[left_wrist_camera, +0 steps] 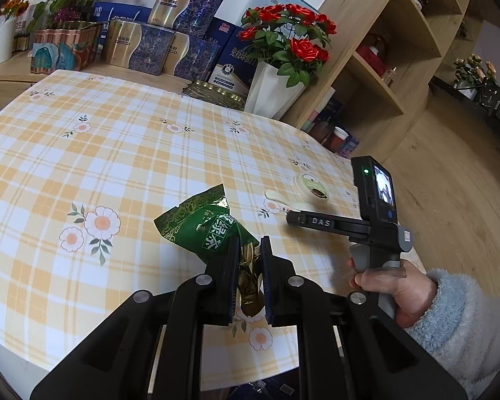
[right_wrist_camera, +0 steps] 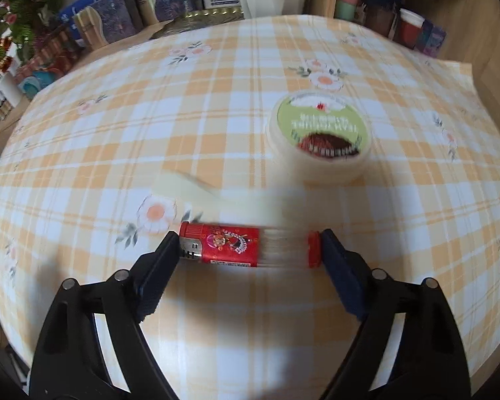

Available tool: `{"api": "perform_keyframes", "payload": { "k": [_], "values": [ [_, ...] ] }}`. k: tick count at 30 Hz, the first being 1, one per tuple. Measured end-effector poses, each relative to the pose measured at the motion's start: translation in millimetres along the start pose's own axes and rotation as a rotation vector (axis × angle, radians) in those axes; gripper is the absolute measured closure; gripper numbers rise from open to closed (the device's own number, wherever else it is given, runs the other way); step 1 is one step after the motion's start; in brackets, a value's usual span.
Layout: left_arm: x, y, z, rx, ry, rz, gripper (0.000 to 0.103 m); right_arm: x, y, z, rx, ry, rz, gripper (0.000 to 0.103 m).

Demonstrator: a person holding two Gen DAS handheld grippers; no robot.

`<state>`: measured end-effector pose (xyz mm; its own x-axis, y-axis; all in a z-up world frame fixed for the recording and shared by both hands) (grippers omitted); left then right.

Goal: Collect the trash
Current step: 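Grasp the red lighter with the right gripper, then drop the red lighter into the bin with the right gripper while the left gripper drops the green wrapper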

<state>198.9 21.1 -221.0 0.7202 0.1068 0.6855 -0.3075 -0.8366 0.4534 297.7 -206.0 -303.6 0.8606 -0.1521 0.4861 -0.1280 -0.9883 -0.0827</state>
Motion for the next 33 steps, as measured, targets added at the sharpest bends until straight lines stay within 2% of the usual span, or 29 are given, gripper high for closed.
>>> {"api": "perform_keyframes", "payload": {
  "k": [7, 15, 21, 27, 33],
  "values": [
    [-13, 12, -10, -0.026, -0.015, 0.008, 0.090, -43, 5, -35, 0.128, -0.007, 0.006, 0.019],
    [-40, 39, -47, -0.047, -0.027, 0.043, 0.090, -100, 16, -94, 0.177, 0.048, -0.003, 0.019],
    [-63, 56, -74, -0.047, -0.034, 0.087, 0.090, -154, 7, -132, 0.229, 0.077, -0.063, 0.019],
    [-77, 61, -91, -0.055, -0.034, 0.081, 0.090, -204, -21, -138, 0.240, 0.030, -0.212, 0.019],
    [-83, 62, -95, -0.065, -0.037, 0.074, 0.090, -230, -46, -127, 0.250, -0.008, -0.308, 0.019]
  ]
}}
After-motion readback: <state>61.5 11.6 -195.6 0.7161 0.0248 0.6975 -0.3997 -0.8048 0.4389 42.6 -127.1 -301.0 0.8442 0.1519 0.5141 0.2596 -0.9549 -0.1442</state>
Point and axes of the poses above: each gripper's, at about its wrist camera, not at the fingertips, and z roughly the way its jaws point, y to its right, x to its top, the point moved 5 cm from there along z, roughly the way its jaws point
